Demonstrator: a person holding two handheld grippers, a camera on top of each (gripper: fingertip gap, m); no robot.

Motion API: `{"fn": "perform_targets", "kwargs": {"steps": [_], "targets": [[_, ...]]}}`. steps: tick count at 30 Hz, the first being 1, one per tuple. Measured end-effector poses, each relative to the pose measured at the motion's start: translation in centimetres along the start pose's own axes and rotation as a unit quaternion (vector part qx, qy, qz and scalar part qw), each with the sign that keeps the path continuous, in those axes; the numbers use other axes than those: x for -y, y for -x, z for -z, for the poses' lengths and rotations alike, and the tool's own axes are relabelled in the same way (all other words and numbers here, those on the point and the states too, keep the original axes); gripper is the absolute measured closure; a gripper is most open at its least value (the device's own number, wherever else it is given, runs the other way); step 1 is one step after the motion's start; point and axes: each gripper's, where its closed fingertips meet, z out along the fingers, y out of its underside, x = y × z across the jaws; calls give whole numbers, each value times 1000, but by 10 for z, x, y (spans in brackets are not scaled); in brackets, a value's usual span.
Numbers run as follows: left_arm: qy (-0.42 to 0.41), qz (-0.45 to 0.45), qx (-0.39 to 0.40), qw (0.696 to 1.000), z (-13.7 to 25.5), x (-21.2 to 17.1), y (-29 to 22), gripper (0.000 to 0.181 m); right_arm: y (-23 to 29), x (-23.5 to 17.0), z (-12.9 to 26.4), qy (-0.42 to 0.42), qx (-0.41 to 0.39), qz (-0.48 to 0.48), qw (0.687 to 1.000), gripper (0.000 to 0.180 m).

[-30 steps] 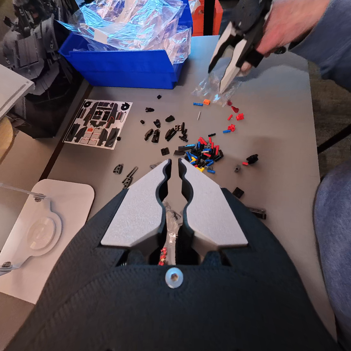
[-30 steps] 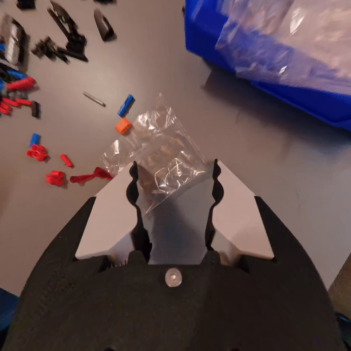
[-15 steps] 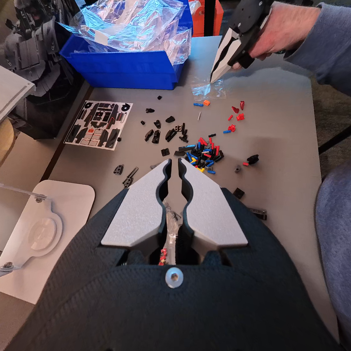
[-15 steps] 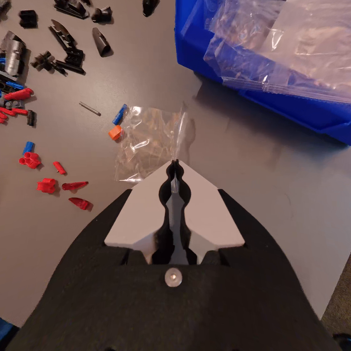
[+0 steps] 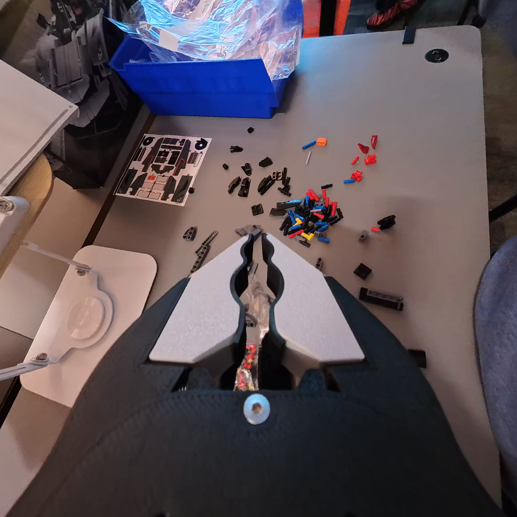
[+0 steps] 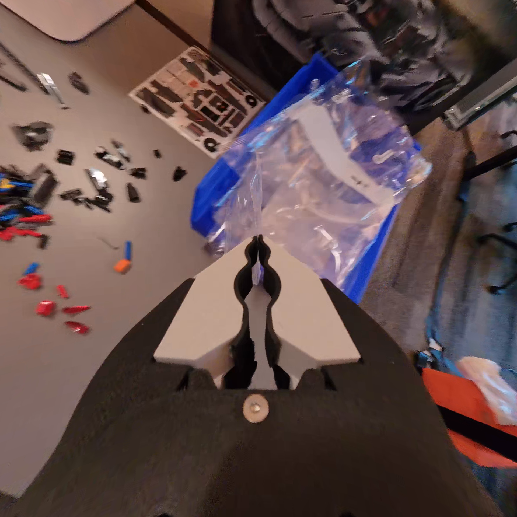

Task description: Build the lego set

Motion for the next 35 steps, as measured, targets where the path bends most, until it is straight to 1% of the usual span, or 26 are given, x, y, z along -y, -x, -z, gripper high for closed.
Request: {"fn": "perform_targets", "kwargs": {"steps": [1, 5, 7, 9, 10, 11, 13, 16, 17, 19, 22, 25, 27, 29, 31, 35], "targets": [[0, 2, 0, 1000, 1, -1, 0, 177, -11, 4, -6, 8, 0, 9, 1000, 180], [8, 6, 6, 1000, 5, -9, 3, 177, -44, 4, -46, 64, 21, 35, 997, 176], [11, 10, 7, 1000, 6, -12, 5, 177, -62, -3, -72, 101, 9, 36, 994, 173], [13, 12, 9, 1000, 7, -14, 8, 177, -77, -15, -92, 147, -16, 46, 988, 152], [14, 13, 10, 1000, 7, -14, 9, 177, -85, -18, -97, 163, -37, 54, 984, 148], [14, 13, 11, 1000, 8, -15, 10, 177, -89, -17, -99, 167, -50, 65, 983, 145], [14, 13, 12, 1000, 9, -15, 12, 177, -96, -5, -95, 146, -84, 73, 983, 137], [13, 14, 12, 1000, 8, -15, 13, 177, -102, 16, -68, 109, -143, 89, 980, 125], [12, 15, 11, 1000, 7, -15, 14, 177, -95, 23, -57, 93, -147, 94, 980, 130], [10, 15, 7, 1000, 5, -14, 12, 176, -74, 35, -38, 62, -141, 102, 983, 139], [11, 14, -1, 1000, -1, -15, 7, 176, -37, 40, -20, 33, -99, 106, 989, 152], [12, 10, -10, 1000, -6, -15, -1, 176, 11, 44, 0, 1, -48, 118, 992, 166], [9, 8, -15, 1000, -7, -15, -7, 175, 59, 47, 11, -29, 16, 117, 993, 175], [0, 13, -26, 1000, -10, -14, -15, 174, 110, 40, 13, -41, 82, 122, 988, 170], [1, 13, -33, 999, -14, -16, -23, 171, 154, 17, 11, -19, 133, 125, 983, 165], [9, 8, -40, 999, -20, -25, -36, 164, 237, -7, 13, -31, 242, 89, 966, 155]]}}
